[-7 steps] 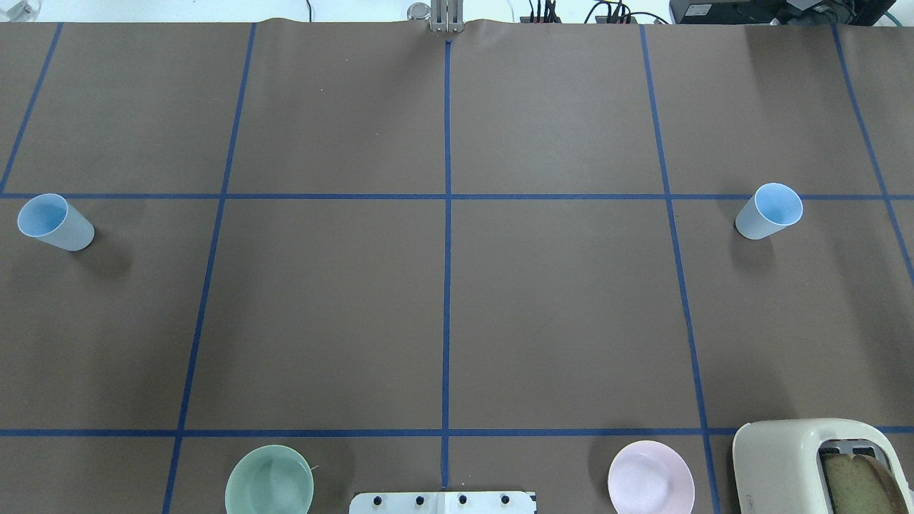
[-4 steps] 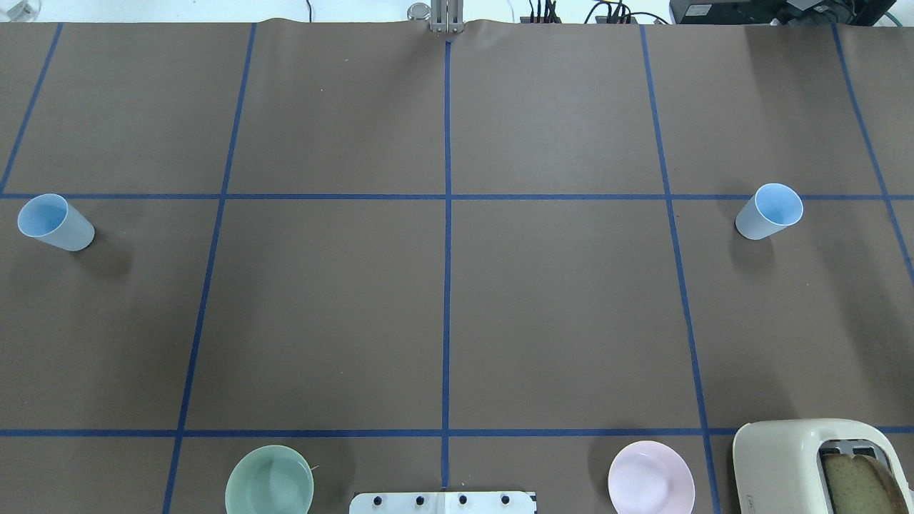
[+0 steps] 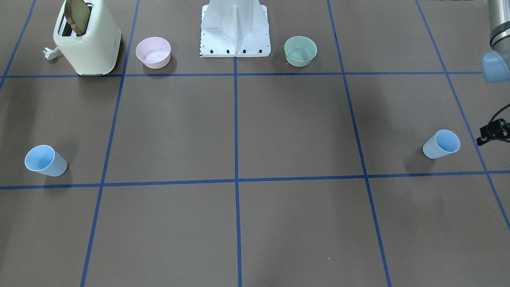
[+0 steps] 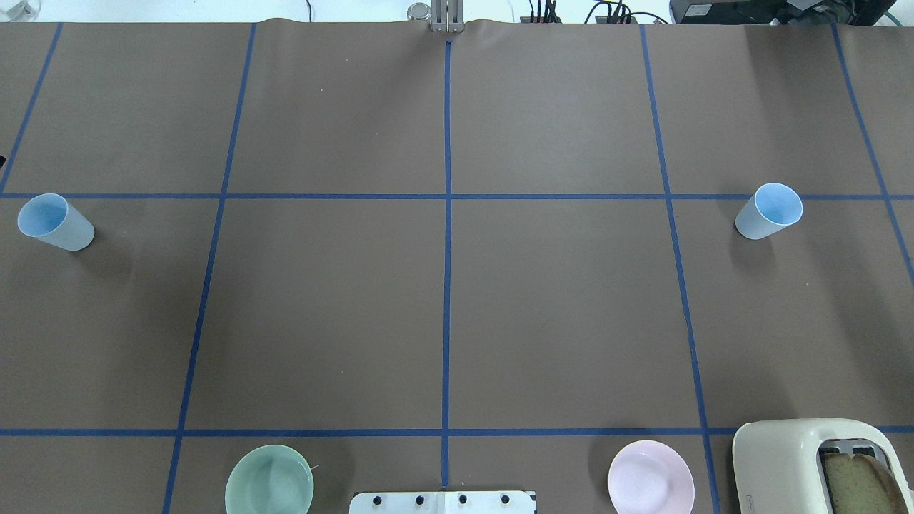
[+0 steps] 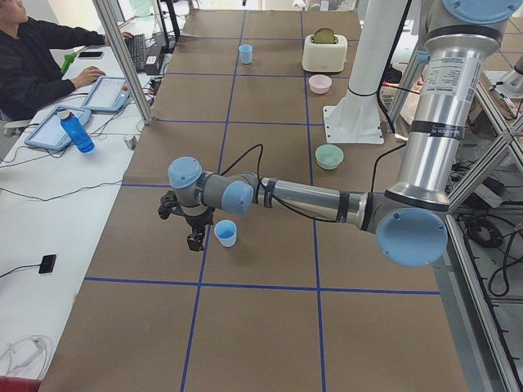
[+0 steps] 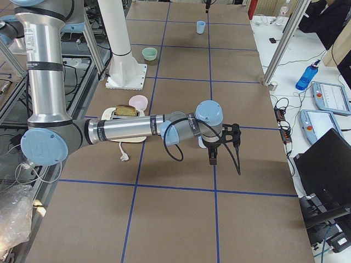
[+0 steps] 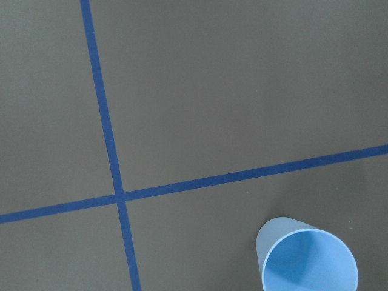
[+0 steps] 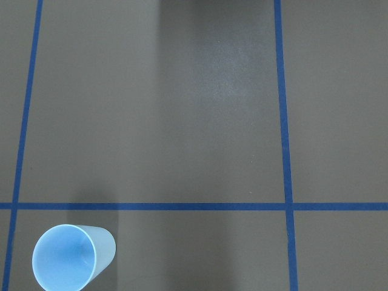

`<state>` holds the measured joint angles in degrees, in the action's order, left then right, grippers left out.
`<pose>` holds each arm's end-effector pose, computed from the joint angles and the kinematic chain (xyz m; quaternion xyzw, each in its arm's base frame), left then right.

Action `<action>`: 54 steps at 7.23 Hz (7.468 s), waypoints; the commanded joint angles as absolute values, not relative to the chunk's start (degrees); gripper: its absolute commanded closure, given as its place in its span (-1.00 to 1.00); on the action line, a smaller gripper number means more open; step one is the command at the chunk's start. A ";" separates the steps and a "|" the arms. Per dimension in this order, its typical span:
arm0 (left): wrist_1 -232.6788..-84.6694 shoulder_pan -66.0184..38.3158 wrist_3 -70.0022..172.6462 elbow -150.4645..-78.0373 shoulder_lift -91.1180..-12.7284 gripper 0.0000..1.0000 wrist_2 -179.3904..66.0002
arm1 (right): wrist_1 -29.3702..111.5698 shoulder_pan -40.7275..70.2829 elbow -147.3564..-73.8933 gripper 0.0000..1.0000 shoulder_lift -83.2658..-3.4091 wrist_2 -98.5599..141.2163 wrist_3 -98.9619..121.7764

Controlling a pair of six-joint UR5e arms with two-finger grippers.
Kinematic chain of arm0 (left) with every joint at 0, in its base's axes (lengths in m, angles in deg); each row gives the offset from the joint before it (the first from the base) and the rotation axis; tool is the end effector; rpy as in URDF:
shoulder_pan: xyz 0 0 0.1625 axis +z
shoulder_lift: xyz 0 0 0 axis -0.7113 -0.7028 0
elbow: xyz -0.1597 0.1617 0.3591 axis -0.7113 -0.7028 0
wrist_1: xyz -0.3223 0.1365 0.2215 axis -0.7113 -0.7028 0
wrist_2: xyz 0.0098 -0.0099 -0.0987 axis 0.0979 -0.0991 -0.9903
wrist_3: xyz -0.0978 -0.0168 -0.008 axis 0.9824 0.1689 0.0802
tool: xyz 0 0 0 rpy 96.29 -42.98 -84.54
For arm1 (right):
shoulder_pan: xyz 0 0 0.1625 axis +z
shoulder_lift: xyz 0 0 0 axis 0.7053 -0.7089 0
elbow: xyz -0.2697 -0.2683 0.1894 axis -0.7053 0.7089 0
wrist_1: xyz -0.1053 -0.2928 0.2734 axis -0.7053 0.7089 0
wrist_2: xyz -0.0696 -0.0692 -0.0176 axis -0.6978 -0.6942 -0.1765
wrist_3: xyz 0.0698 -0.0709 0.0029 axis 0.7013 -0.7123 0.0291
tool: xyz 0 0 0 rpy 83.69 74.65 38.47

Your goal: Stack blue cups with both arms

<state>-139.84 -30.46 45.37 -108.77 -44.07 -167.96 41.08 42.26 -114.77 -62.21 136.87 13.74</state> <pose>0.0812 -0.5886 0.5747 0.0444 0.3783 0.0902 0.9202 0.0326 -0.5171 0.5548 0.0920 -0.4289 0.0477 0.8974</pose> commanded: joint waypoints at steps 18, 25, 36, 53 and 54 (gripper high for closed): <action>-157.18 -23.30 53.03 -104.23 -39.45 -0.78 -167.09 | 41.17 41.81 -114.31 -1.00 -62.12 136.82 13.71; -157.18 -22.68 53.11 -104.49 -40.06 1.00 -167.17 | 41.08 41.37 -114.22 -1.00 -62.12 136.21 13.63; -140.35 -0.82 103.19 -119.32 -65.18 1.00 -161.65 | 40.29 27.31 -110.54 -1.00 -55.02 128.21 19.33; -133.19 7.20 111.83 -122.60 -72.06 1.00 -154.52 | 19.46 19.31 -105.52 -1.00 -58.61 128.56 35.95; -133.19 7.20 111.83 -122.68 -72.14 1.00 -154.60 | 19.46 18.96 -105.43 -0.96 -58.61 128.30 35.95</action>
